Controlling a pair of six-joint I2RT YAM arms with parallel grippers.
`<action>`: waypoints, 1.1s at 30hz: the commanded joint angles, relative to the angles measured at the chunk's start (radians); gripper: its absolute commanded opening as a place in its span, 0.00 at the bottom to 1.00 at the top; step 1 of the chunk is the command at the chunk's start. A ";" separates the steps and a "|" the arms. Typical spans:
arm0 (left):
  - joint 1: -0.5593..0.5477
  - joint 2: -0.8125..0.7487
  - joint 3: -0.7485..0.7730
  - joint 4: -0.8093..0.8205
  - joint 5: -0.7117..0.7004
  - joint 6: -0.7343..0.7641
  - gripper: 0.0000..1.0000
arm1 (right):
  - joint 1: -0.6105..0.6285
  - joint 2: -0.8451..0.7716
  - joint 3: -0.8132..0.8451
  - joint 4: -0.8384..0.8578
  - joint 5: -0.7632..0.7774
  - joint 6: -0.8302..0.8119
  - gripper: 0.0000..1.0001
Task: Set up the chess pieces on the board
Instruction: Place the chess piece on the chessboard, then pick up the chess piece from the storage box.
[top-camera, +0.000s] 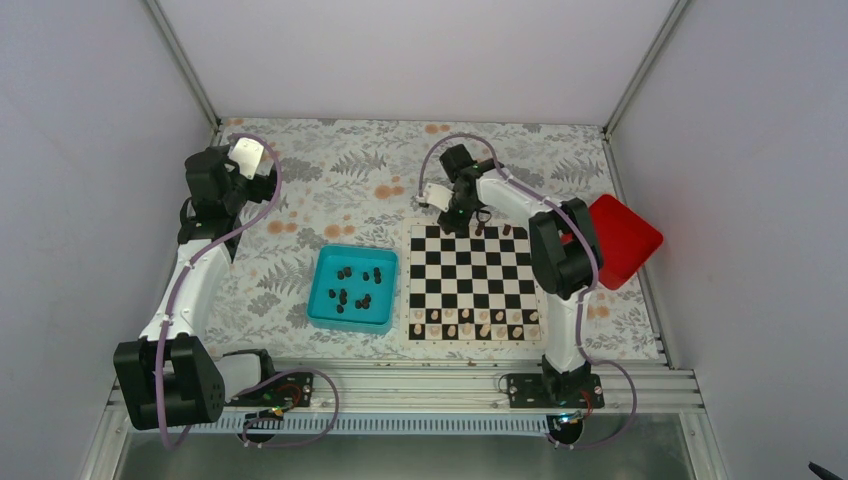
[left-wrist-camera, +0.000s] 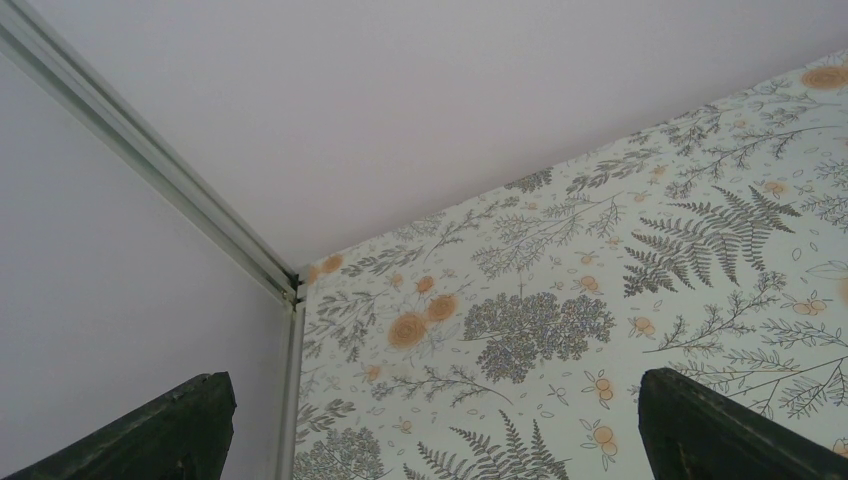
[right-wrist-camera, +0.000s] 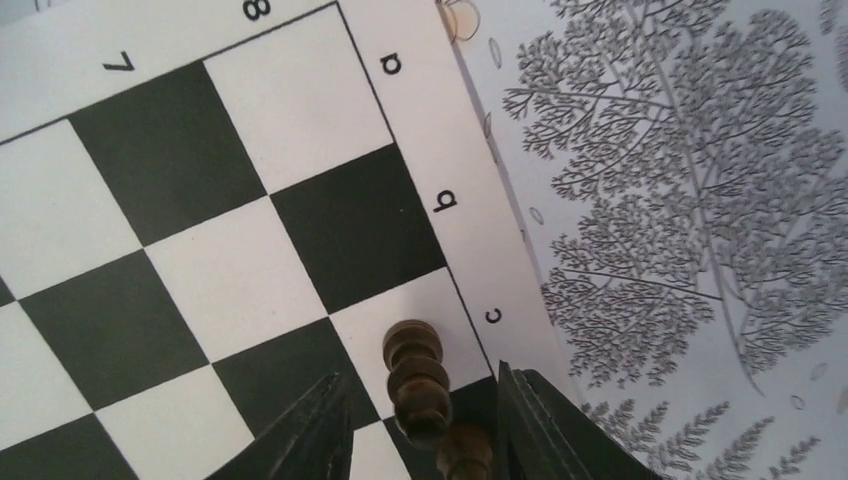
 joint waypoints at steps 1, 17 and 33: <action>0.005 -0.003 0.008 0.011 0.012 0.010 1.00 | -0.004 -0.066 0.081 -0.034 -0.021 0.006 0.40; 0.005 -0.002 0.007 0.014 0.005 0.010 1.00 | 0.418 -0.038 0.303 -0.114 0.021 0.047 0.41; 0.005 -0.010 -0.005 0.019 0.005 0.012 1.00 | 0.528 0.166 0.329 -0.009 -0.020 0.017 0.38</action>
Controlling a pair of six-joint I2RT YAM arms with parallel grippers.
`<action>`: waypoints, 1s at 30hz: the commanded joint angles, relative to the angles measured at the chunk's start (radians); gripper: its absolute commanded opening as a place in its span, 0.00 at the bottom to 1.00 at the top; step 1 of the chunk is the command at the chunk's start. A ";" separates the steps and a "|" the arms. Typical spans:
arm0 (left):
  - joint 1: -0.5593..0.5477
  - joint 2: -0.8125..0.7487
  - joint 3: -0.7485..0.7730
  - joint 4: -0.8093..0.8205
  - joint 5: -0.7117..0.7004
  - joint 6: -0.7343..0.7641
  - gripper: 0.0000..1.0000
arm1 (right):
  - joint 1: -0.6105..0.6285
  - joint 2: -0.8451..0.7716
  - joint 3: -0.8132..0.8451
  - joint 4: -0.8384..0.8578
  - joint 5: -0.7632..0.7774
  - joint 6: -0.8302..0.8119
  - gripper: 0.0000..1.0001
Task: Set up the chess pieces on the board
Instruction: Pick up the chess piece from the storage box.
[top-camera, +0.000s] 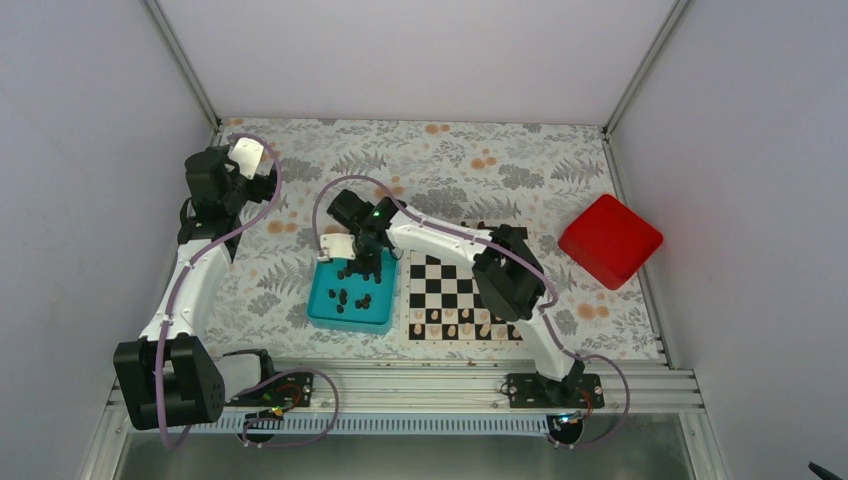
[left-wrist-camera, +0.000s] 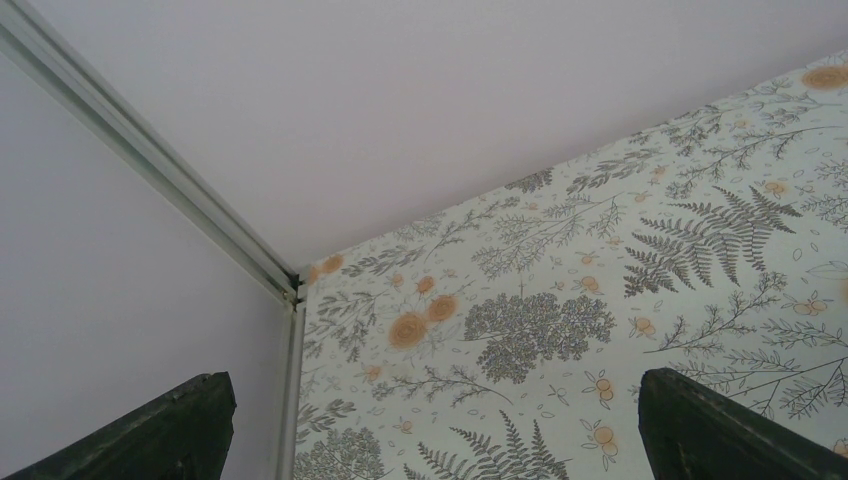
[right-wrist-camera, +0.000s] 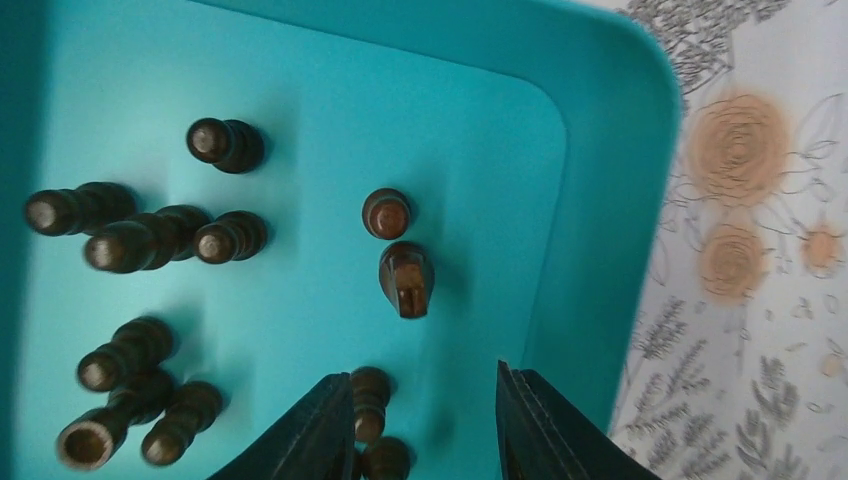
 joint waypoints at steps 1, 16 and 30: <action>0.005 -0.009 -0.005 0.018 0.006 0.012 1.00 | 0.012 0.034 0.027 0.049 -0.027 -0.007 0.38; 0.007 -0.010 -0.014 0.029 0.010 0.015 1.00 | 0.023 0.109 0.065 0.061 -0.034 -0.019 0.39; 0.007 -0.008 -0.015 0.028 0.014 0.015 1.00 | 0.021 0.060 0.038 0.085 -0.058 -0.004 0.05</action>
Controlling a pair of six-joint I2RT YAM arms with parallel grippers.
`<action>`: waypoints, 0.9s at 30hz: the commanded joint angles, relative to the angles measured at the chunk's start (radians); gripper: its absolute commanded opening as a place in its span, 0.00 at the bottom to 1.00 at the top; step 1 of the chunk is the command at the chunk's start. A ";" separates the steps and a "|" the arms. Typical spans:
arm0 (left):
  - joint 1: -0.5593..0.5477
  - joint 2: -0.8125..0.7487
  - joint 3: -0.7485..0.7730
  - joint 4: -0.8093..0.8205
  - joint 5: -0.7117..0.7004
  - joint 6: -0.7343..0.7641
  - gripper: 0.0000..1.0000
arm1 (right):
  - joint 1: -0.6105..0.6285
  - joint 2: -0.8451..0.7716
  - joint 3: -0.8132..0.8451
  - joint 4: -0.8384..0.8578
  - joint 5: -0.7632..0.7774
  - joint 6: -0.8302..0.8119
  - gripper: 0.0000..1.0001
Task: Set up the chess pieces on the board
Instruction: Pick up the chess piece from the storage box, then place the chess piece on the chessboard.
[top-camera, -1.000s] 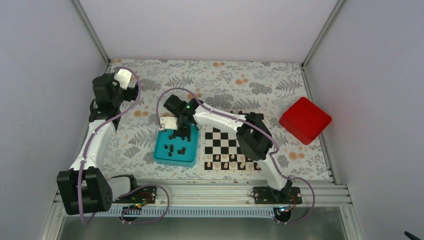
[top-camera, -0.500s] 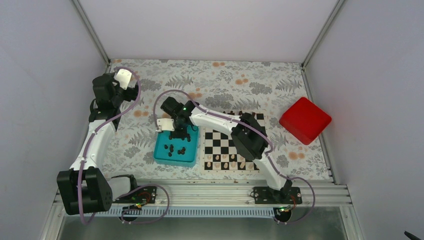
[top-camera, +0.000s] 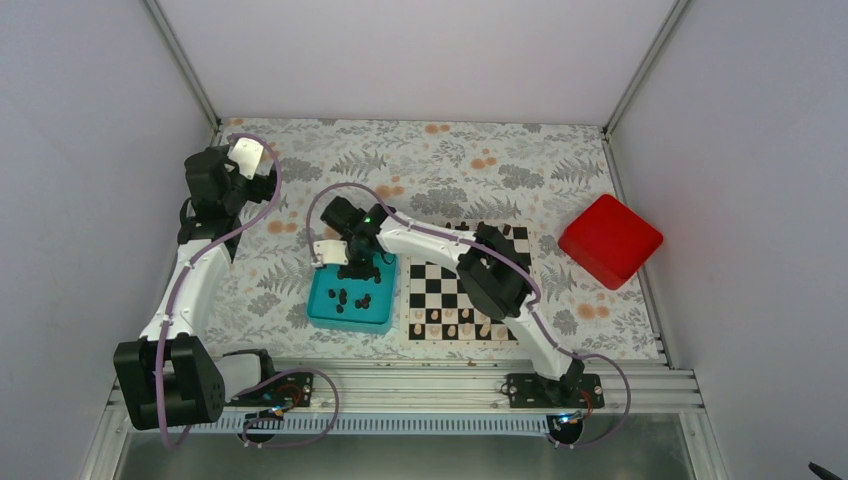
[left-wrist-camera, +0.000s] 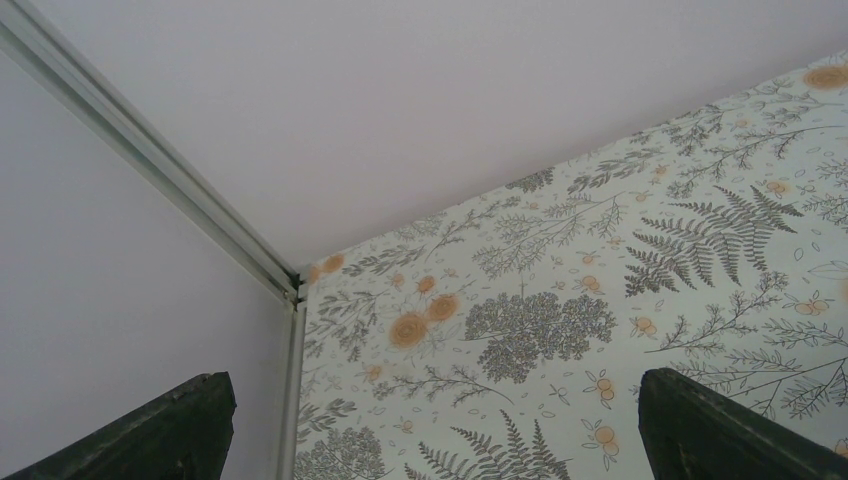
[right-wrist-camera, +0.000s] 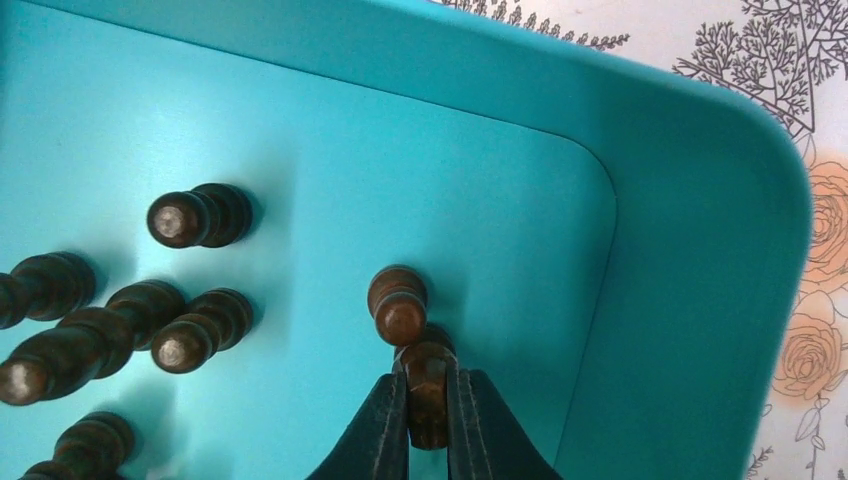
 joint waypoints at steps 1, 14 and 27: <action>0.005 -0.009 -0.014 0.027 0.014 0.014 1.00 | 0.008 -0.073 0.000 0.017 -0.024 0.012 0.04; 0.007 -0.009 -0.010 0.024 0.014 0.014 1.00 | -0.182 -0.363 -0.067 -0.063 0.022 0.029 0.04; 0.007 -0.013 -0.004 0.015 0.015 0.011 1.00 | -0.429 -0.327 -0.201 -0.028 0.034 -0.018 0.04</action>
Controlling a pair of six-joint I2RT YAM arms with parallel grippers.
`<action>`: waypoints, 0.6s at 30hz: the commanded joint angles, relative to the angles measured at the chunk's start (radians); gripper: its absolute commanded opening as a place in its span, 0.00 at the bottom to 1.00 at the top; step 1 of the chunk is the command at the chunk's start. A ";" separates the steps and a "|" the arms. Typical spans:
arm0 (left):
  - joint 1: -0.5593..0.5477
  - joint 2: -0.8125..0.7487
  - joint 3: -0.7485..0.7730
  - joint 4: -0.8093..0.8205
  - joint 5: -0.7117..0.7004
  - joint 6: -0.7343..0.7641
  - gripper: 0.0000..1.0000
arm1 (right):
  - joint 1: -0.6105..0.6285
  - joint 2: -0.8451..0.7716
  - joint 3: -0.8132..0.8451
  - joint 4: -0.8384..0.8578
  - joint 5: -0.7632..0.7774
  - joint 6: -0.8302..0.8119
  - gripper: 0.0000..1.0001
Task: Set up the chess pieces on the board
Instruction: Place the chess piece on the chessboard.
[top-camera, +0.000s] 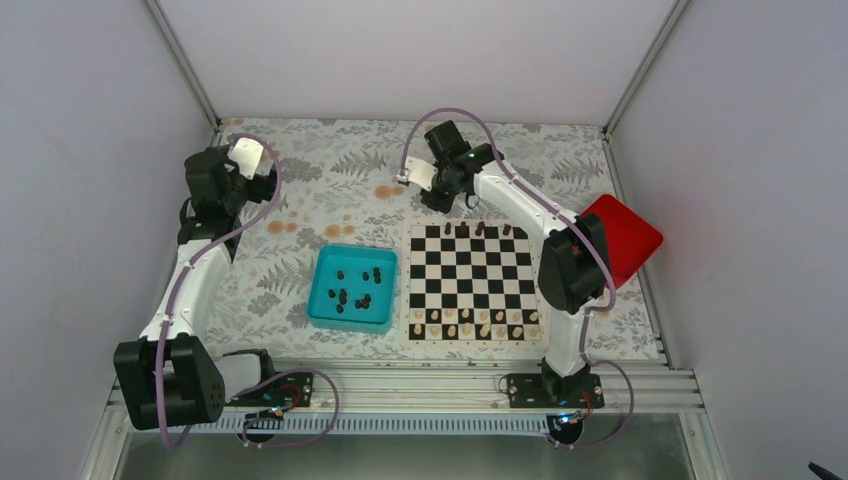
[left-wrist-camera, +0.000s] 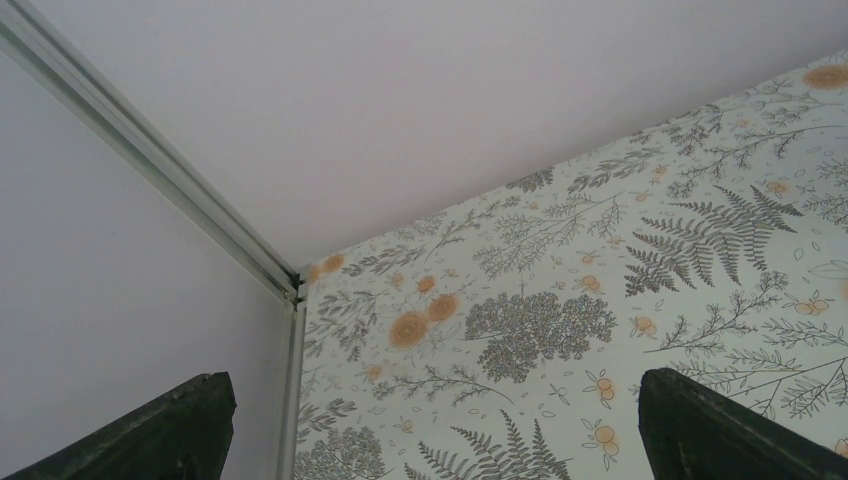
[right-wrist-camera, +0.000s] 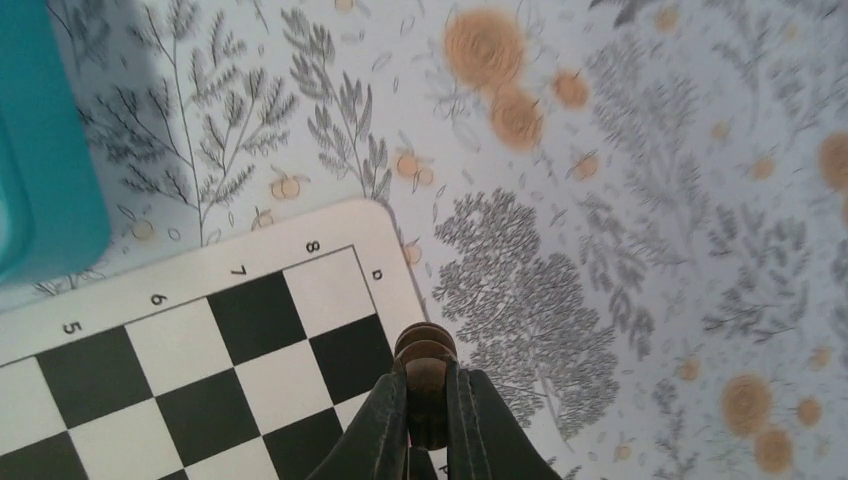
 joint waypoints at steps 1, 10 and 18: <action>0.007 -0.014 -0.005 0.014 0.015 0.011 1.00 | -0.016 0.049 -0.050 0.016 0.005 -0.024 0.04; 0.006 -0.016 -0.006 0.013 0.016 0.011 1.00 | -0.027 0.115 -0.100 0.027 0.023 -0.031 0.04; 0.006 -0.014 -0.006 0.014 0.018 0.011 1.00 | -0.040 0.157 -0.118 0.027 0.031 -0.036 0.04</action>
